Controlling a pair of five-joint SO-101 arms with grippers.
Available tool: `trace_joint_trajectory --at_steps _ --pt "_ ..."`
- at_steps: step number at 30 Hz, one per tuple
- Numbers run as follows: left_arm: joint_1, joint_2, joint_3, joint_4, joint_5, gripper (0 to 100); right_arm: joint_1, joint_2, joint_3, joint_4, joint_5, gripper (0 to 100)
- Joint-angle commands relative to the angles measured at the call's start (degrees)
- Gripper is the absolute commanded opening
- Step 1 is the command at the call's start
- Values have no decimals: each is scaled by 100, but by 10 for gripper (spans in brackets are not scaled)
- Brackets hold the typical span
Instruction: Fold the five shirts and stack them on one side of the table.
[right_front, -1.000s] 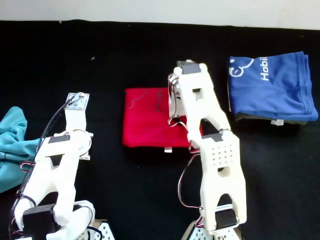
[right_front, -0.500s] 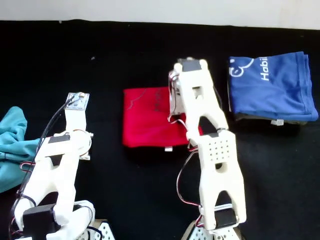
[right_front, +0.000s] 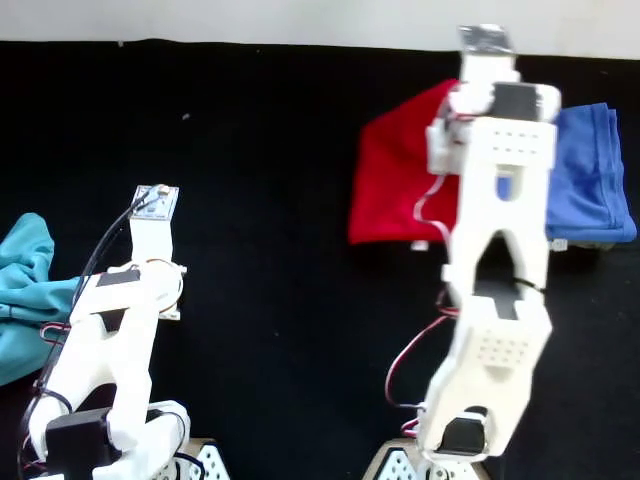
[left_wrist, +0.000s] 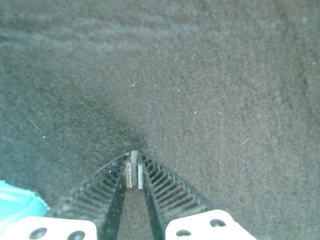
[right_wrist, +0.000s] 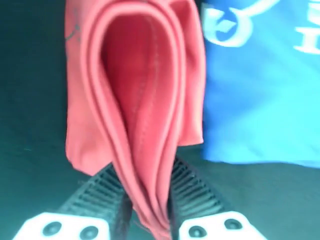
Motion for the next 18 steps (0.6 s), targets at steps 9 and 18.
trace_joint_trajectory --at_steps 9,18 --pt "66 -31 13 -167 -35 10 1675 1033 251 -708 1477 5" --pt "66 -31 13 -167 -35 10 1543 1499 -1165 4 1635 5"
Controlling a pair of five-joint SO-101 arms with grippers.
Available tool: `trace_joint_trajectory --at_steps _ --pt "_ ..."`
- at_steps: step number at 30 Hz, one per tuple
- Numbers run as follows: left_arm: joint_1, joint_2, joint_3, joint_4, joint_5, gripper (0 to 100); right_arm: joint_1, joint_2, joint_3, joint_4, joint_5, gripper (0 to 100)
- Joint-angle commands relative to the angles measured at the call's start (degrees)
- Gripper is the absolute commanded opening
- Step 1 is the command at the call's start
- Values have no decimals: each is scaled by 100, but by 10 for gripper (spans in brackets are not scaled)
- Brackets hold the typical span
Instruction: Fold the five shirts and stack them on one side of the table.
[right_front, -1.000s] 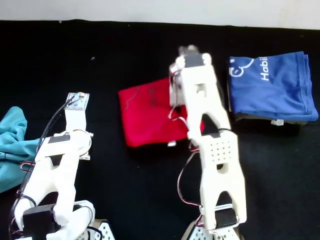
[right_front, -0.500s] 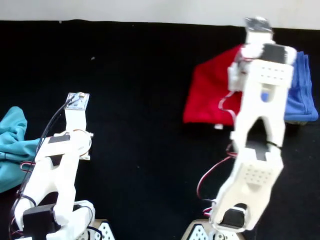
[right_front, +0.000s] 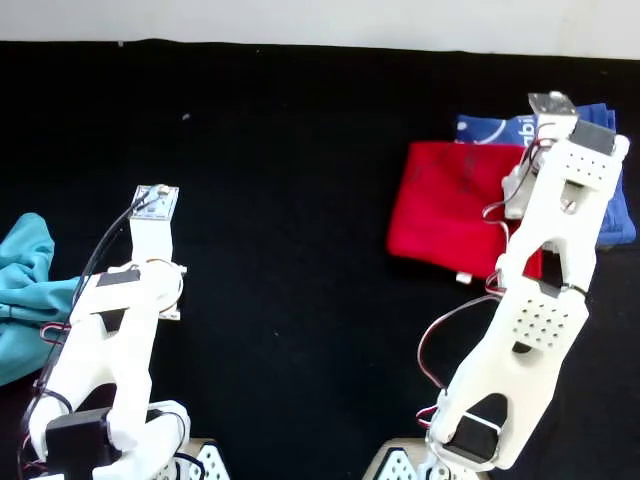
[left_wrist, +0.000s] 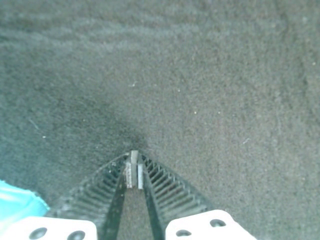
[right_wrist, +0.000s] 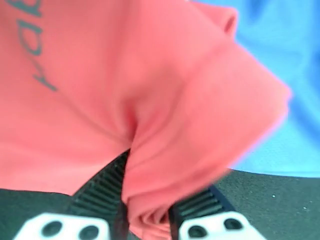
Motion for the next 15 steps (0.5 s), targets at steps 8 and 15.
trace_joint_trajectory --at_steps 8,15 --pt "66 -31 13 -167 -35 10 -655 -1121 -1288 418 70 5" --pt "66 -31 13 -167 -35 10 -1358 -2360 -453 418 70 5"
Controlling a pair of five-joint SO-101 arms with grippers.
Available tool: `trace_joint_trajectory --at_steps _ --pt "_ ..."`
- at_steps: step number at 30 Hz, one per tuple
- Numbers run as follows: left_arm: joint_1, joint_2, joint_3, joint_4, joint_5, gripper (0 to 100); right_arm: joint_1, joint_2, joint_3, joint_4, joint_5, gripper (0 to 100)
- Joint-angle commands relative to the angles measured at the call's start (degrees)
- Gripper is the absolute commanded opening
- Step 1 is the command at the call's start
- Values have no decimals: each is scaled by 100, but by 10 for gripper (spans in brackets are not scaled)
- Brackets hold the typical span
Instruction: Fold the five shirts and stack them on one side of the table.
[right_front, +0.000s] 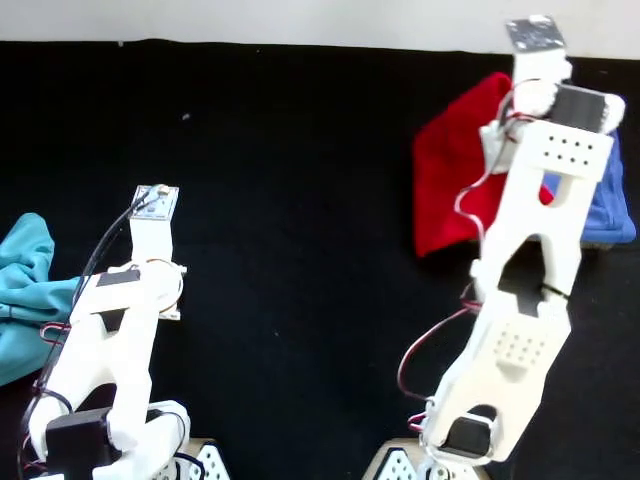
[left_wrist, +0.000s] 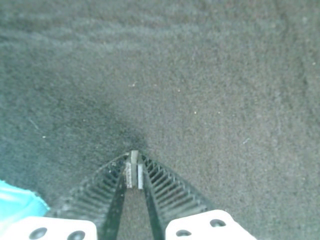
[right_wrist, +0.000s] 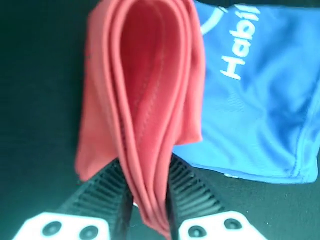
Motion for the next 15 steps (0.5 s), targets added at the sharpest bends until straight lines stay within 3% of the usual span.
trace_joint_trajectory --at_steps 1,10,15 --pt "66 -31 13 -167 -35 10 -321 -910 163 66 70 5" --pt "66 -31 13 -167 -35 10 286 -1209 163 -4 431 5" --pt "66 -31 13 -167 -35 10 954 -980 277 -681 756 5"
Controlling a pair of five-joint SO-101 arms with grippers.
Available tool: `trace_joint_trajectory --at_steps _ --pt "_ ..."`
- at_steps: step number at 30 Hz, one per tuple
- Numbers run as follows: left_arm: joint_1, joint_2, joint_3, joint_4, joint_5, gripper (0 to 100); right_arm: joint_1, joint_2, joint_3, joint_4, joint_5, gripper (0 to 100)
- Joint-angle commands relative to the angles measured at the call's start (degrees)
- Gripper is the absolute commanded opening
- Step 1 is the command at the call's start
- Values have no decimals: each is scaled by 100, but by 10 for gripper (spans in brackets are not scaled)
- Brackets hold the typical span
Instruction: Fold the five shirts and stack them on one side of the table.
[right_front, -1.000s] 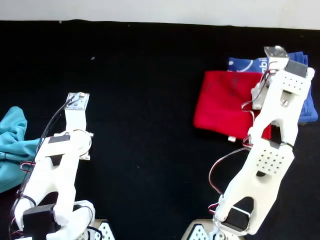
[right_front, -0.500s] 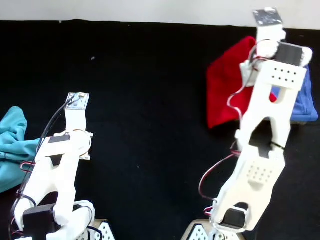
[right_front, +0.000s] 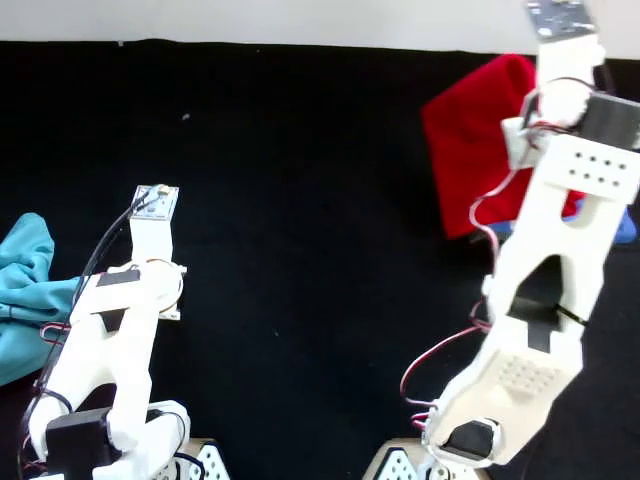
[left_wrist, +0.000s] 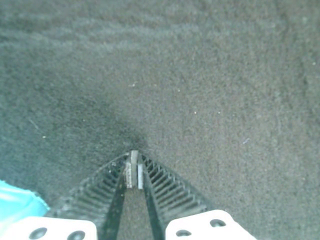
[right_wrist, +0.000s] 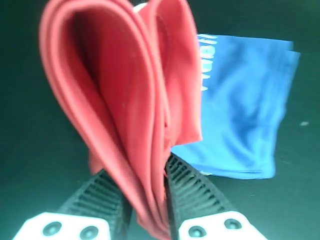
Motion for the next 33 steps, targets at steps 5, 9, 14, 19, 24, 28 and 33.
trace_joint_trajectory --at_steps 5,9,14,19,24,28,33 --pt "66 -31 13 -167 -35 10 857 919 110 -1051 695 5" --pt "66 -31 13 -167 -35 10 1147 1543 110 -1613 695 5" --pt "66 -31 13 -167 -35 10 1270 1824 127 -1754 695 5" --pt "66 -31 13 -167 -35 10 1165 1710 -136 -1525 695 5" --pt "66 -31 13 -167 -35 10 1147 1648 -927 -1859 695 5" --pt "66 -31 13 -167 -35 10 1191 1824 -963 -1903 1064 5" --pt "66 -31 13 -167 -35 10 1191 2220 -989 -1789 1116 5"
